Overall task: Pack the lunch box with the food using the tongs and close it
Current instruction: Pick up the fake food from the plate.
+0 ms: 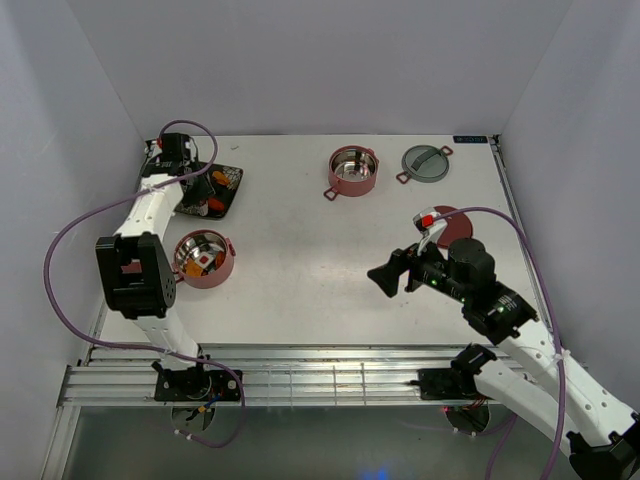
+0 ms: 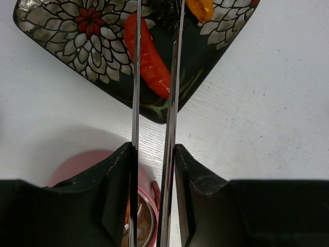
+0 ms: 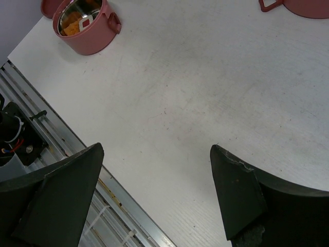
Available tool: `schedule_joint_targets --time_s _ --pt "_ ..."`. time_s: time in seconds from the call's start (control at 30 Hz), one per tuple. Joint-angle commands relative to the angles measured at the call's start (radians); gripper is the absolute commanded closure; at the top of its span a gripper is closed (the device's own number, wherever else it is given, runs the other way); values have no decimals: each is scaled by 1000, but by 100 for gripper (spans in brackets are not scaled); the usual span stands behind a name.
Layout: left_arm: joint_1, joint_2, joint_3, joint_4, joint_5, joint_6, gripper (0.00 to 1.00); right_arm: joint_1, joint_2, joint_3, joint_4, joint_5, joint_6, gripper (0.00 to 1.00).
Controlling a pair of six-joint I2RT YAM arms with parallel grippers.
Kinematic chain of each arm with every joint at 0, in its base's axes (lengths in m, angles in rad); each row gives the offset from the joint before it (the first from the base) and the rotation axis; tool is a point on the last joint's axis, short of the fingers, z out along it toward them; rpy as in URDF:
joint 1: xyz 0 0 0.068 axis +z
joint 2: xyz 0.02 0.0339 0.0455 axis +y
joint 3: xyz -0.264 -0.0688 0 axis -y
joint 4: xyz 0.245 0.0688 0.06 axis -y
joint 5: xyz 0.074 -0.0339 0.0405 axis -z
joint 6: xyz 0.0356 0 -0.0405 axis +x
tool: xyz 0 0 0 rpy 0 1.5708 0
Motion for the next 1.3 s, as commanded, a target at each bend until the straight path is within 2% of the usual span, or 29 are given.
schedule_joint_targets --time_s 0.0,0.43,0.57,0.87,1.0,1.27 --pt "2 -8 34 36 -14 20 53 7 -3 -1 53 -6 -5 10" --pt "-1 -8 17 2 -16 3 51 7 -3 -1 56 2 -4 10" --pt "-18 -28 23 -18 -73 -11 49 7 -6 -1 55 2 -4 10" --pt "-18 1 63 -58 -106 -28 49 7 -15 -1 52 2 -4 10" --pt "-21 4 71 -39 -42 -34 49 9 -15 -1 53 2 -4 10" --pt "-27 18 109 -42 -28 -67 49 7 -21 -2 52 2 -5 10"
